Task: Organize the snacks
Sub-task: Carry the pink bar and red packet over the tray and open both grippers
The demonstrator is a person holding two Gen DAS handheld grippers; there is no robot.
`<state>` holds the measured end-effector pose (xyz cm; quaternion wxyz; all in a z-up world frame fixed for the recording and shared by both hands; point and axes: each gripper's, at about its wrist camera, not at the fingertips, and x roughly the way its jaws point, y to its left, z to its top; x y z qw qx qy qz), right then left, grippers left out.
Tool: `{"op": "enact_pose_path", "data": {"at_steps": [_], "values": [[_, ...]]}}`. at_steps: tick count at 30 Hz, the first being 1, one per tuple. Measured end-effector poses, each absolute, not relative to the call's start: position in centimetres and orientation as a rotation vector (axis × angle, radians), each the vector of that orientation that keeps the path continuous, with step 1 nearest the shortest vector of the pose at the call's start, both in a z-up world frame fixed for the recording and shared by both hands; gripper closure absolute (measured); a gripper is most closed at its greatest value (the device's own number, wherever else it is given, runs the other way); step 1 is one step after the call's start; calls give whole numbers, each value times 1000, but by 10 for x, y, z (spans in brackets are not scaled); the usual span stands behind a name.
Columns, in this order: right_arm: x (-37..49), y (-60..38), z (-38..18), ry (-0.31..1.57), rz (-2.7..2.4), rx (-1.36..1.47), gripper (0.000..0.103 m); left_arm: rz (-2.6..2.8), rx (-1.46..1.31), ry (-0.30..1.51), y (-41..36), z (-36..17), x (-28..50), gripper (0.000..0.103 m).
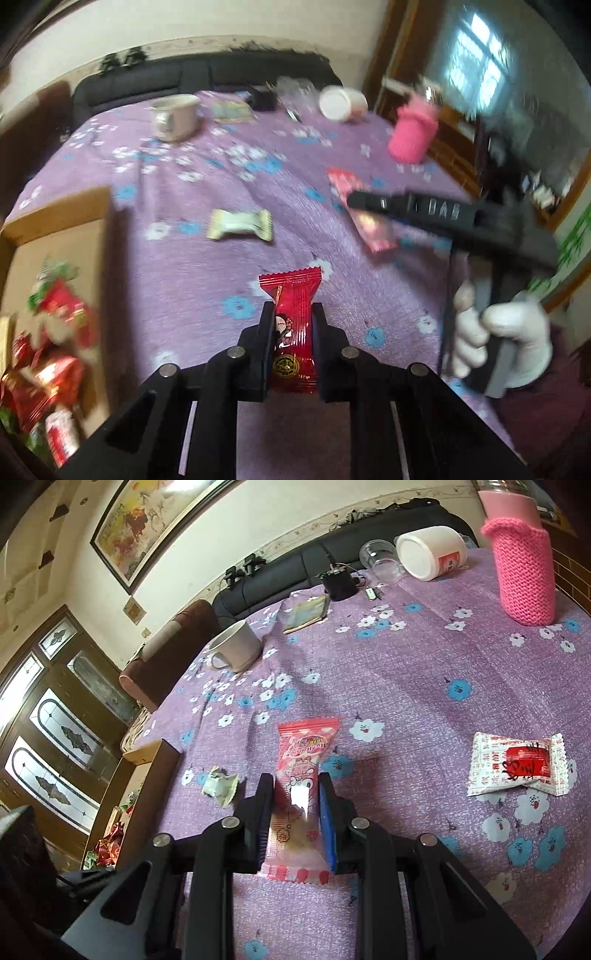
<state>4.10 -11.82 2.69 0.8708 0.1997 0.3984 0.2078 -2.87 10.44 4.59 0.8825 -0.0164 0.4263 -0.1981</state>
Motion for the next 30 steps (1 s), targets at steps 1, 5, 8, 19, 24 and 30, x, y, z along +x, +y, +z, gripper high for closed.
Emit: {"op": "enact_pose_path", "data": {"at_steps": [1,5,8,19,24,30], "values": [[39,-115,28,829,444,415,78,-406,-50,878,112,51,-31,86],[28,-95,39,818,475,375,77,-336,-96,835,156,73,-40,86],[17,-72,49,823,536,352,77,-270,-97,824,187,83,-36,87],[15,35,72,904,760,299,77,-118,-310,873,298,66,1,86],[24,88,70,944,793,228,77,-89,-382,904,321,49,22,86],[36,135,59,988,818,164,77,-66,-441,939,335,32,33,85]]}}
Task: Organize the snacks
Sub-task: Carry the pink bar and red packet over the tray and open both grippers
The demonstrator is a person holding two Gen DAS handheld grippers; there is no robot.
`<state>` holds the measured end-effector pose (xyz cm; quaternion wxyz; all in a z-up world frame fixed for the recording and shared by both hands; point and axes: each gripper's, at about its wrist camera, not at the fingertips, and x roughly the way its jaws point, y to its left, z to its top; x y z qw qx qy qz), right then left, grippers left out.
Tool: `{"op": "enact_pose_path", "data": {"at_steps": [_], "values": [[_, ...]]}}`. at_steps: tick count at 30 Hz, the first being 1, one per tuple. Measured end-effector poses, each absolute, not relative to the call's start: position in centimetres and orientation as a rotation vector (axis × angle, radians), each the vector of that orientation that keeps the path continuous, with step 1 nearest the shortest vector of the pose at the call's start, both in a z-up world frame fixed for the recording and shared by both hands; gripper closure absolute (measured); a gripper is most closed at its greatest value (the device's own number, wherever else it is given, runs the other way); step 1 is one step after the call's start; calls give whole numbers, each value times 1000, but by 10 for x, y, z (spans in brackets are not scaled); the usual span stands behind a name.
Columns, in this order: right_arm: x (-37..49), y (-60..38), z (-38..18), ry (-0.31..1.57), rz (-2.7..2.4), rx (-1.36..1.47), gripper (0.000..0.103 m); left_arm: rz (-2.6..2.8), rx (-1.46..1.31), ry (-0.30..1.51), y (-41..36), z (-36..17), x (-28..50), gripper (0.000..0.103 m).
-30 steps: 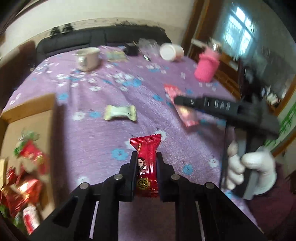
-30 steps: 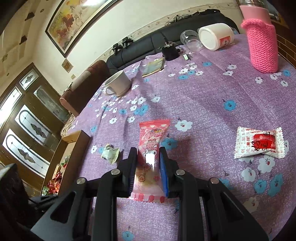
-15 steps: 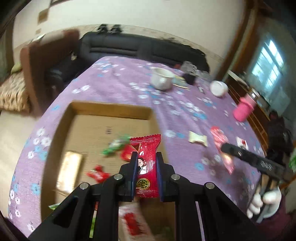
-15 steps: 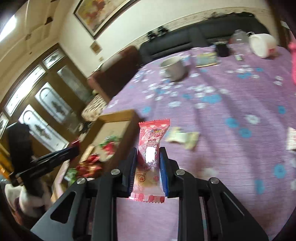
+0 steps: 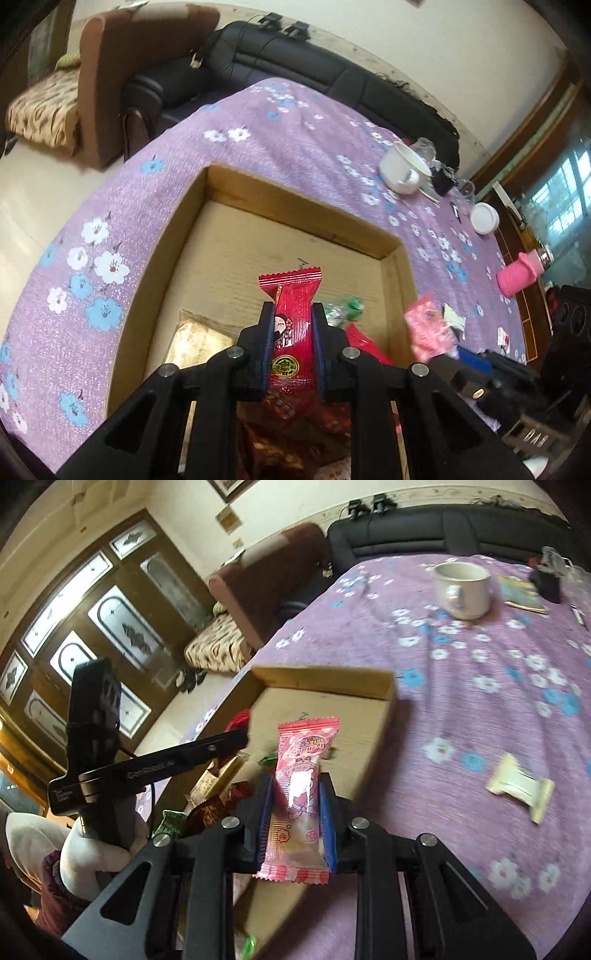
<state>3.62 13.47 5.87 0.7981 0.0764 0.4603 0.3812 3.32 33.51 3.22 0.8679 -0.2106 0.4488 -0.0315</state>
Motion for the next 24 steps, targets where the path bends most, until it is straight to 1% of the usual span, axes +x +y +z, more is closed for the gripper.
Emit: {"op": "enact_pose_path", "data": {"at_steps": [2,3,4,6,8,9,10,12,13,17,20,24], "values": [[39,149,54,997,821,140,77,-58,-468,942,340,30,33,84],[40,153,53,998,819,130,77,-61,-476,944,342,30,33,80],[42,159,51,995,812,111,77,-66,-487,945,344,30,33,73],[42,167,50,987,795,83,76,-71,-504,933,347,32,29,64],[43,169,49,978,790,86,74,-80,-510,903,348,37,23,63],[43,168,50,976,794,96,73,-79,-507,885,348,41,19,61],[42,166,51,970,792,99,69,-78,-504,875,348,44,16,56],[38,161,56,947,784,98,63,-80,-495,847,345,52,8,51],[36,157,59,935,780,97,60,-82,-491,840,345,54,6,51],[24,133,70,906,760,126,58,-87,-462,794,334,68,-11,50],[14,108,72,897,743,171,55,-106,-438,762,319,77,-26,48],[-3,74,69,893,708,220,54,-110,-369,729,284,89,-47,37]]}}
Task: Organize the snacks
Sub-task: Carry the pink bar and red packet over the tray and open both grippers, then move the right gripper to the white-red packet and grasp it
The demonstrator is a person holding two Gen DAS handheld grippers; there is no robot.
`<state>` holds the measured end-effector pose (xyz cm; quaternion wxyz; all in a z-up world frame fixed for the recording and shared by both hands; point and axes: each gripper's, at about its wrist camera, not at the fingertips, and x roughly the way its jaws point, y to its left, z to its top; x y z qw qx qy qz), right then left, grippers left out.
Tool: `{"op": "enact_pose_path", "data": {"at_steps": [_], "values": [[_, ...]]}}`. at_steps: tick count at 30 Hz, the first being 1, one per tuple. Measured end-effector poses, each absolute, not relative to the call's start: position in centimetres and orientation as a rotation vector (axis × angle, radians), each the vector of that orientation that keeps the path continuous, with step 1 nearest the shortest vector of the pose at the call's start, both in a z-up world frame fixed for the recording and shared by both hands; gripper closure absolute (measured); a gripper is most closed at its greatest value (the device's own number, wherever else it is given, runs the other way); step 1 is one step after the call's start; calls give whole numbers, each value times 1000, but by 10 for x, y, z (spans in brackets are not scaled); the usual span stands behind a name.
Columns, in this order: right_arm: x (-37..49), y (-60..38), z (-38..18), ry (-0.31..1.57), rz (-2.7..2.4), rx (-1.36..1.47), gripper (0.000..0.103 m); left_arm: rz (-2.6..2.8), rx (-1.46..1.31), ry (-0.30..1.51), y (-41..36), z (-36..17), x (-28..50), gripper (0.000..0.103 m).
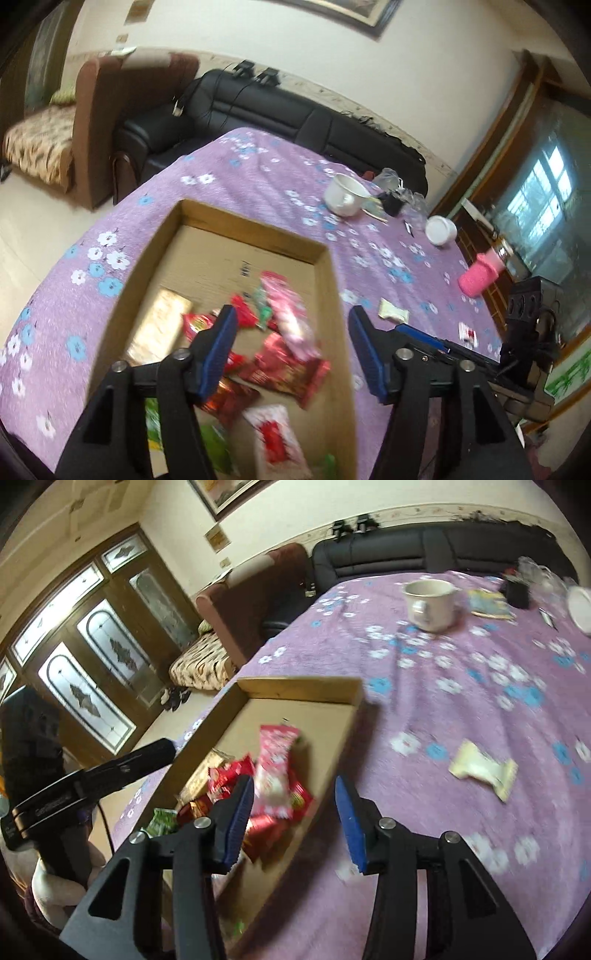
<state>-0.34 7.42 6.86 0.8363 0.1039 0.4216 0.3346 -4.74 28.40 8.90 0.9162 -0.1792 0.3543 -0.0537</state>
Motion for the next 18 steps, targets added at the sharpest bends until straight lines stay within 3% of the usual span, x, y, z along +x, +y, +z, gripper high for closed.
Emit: {"op": "enact_pose_path", "data": {"at_steps": [3,18], "values": [[-20,40,63,876,659,252,48,-97,-290,709,249,98,-63,23],[-55,-121,38,812,358,300,45,-245,-119,796,97,66,-77,22]]}}
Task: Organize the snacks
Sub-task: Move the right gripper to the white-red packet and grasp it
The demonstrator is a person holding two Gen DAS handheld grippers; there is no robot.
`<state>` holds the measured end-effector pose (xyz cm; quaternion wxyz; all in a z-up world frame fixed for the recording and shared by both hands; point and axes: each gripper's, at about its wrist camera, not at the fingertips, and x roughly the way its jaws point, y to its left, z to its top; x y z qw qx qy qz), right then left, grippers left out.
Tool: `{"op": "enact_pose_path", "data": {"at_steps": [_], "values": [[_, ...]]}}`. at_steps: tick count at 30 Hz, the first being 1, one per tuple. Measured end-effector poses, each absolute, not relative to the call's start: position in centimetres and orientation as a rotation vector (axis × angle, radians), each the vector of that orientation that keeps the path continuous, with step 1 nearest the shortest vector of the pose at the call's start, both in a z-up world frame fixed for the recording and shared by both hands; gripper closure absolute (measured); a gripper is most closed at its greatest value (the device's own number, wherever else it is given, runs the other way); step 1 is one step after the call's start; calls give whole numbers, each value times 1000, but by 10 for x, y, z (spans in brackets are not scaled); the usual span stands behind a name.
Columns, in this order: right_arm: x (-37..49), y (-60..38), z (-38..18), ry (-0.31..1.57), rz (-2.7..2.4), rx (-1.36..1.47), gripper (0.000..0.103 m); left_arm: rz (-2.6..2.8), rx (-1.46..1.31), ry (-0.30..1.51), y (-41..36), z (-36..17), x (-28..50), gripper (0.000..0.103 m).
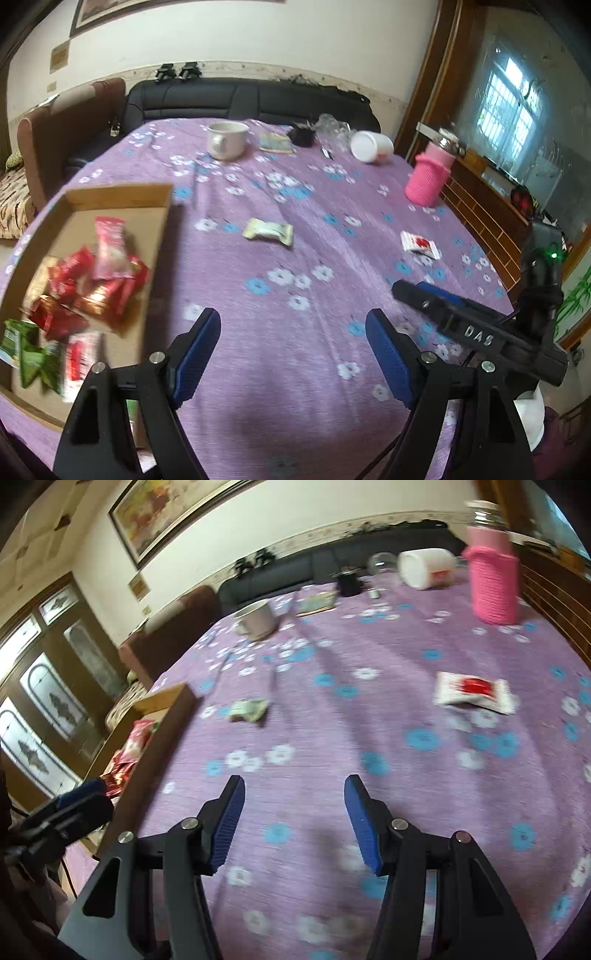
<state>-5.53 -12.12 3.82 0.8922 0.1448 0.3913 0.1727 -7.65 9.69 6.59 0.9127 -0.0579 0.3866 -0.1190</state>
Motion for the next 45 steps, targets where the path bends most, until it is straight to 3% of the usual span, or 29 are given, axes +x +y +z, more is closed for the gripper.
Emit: {"op": "enact_pose_path", "data": {"at_steps": [20,35,39,45], "values": [[-57,-162,30,772,293,404,43,-116,34,816,72,51,-74,22],[-55,-160,27,778,282,388,42,-144,-43,885,82,26,-54,22],[-66,-184,42,680,231,442,42,-161,-123,948,91,15,-38,22],[-36,-215,51,717,142,356,39,-170,-165,965,96,10,-37,21]]}}
